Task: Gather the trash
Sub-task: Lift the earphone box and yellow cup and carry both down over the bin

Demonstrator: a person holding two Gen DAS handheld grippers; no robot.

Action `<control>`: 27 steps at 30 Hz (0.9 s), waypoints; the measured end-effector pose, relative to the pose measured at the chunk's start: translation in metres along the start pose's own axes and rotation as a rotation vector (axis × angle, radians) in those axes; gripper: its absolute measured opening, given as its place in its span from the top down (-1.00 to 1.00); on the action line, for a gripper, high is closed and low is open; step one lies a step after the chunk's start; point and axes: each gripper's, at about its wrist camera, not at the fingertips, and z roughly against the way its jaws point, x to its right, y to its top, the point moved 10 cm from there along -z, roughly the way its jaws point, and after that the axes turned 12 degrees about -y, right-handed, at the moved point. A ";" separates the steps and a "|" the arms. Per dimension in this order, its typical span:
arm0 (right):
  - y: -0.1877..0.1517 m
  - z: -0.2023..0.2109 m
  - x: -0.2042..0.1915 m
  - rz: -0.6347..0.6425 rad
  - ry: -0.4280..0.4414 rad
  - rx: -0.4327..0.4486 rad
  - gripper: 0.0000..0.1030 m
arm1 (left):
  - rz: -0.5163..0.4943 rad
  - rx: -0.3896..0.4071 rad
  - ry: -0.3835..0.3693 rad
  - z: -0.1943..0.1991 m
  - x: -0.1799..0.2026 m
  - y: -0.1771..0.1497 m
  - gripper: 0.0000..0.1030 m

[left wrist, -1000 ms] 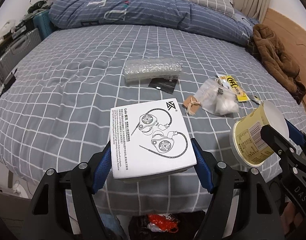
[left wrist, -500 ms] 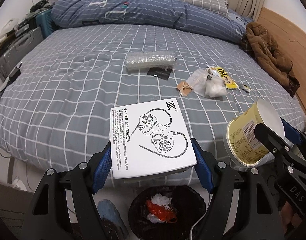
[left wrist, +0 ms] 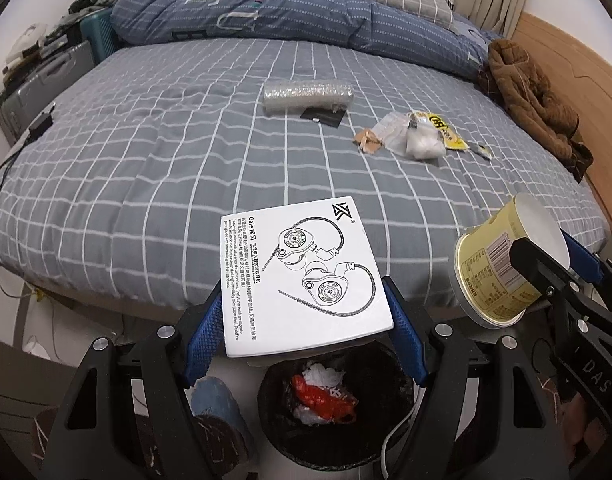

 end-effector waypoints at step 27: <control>-0.109 -0.020 -0.017 -0.001 0.021 -0.134 -0.26 | 0.017 -0.113 -0.007 -0.035 -0.013 -0.111 -0.39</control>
